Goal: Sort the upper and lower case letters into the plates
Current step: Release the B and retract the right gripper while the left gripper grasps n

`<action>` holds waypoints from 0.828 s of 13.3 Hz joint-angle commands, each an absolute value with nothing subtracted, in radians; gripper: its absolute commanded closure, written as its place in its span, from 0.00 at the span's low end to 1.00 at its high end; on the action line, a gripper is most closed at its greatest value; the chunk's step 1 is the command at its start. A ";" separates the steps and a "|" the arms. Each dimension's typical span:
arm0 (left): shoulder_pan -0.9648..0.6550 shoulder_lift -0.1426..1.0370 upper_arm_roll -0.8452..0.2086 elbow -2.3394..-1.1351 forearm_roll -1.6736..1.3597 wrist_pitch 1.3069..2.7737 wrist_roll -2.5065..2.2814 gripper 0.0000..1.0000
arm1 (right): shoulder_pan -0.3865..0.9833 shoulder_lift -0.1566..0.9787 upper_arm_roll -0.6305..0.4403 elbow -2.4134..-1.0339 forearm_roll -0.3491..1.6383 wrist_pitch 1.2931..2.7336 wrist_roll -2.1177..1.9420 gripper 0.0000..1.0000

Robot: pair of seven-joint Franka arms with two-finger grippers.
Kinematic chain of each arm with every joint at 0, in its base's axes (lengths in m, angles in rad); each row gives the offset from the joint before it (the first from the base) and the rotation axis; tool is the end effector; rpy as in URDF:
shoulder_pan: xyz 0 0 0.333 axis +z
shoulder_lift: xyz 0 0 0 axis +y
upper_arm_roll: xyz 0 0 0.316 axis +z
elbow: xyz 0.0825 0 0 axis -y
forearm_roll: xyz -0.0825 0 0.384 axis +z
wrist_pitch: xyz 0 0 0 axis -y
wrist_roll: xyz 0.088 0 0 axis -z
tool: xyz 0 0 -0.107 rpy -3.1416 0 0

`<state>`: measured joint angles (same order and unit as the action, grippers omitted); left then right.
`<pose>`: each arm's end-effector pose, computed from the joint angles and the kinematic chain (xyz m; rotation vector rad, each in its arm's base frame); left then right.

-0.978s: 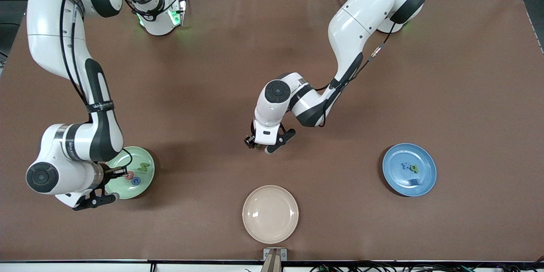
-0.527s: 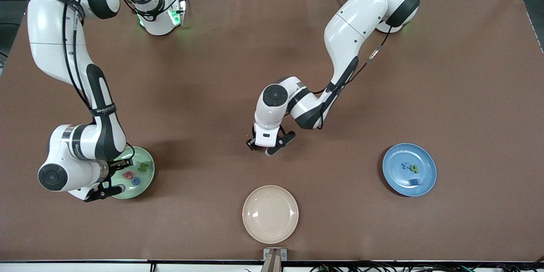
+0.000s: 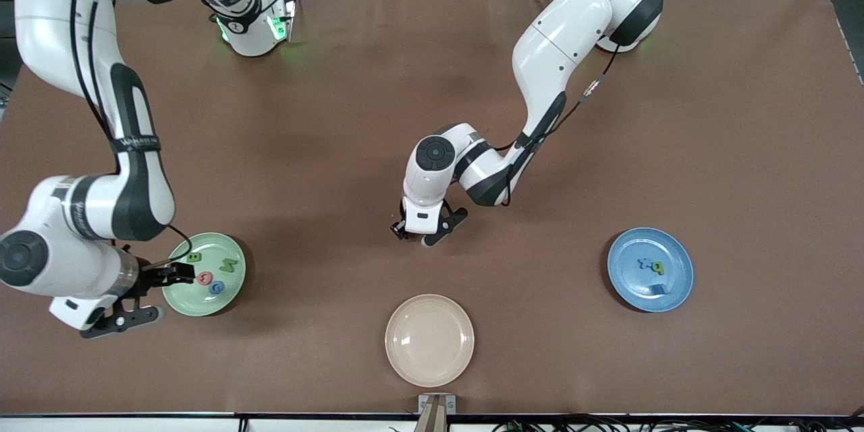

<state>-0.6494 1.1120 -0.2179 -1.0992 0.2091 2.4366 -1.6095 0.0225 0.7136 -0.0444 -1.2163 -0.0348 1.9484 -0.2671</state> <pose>0.5558 -0.5603 0.1619 2.6998 1.0514 0.0832 0.7476 -0.0100 0.3553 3.0502 0.4125 0.0155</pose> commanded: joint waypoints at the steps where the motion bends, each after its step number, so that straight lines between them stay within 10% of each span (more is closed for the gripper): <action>1: -0.678 1.175 -0.202 -1.026 0.190 2.439 -1.618 0.55 | 0.021 0.548 -0.038 -1.339 -0.023 1.953 -0.253 0.00; 5: -0.675 1.164 -0.189 -1.040 0.193 2.380 -1.615 1.00 | 0.046 0.277 -0.043 -1.543 -0.012 1.921 -0.152 0.00; 11: -0.664 1.120 -0.192 -1.043 0.193 2.260 -1.609 1.00 | 0.038 0.071 -0.040 -1.606 0.000 1.740 -0.091 0.00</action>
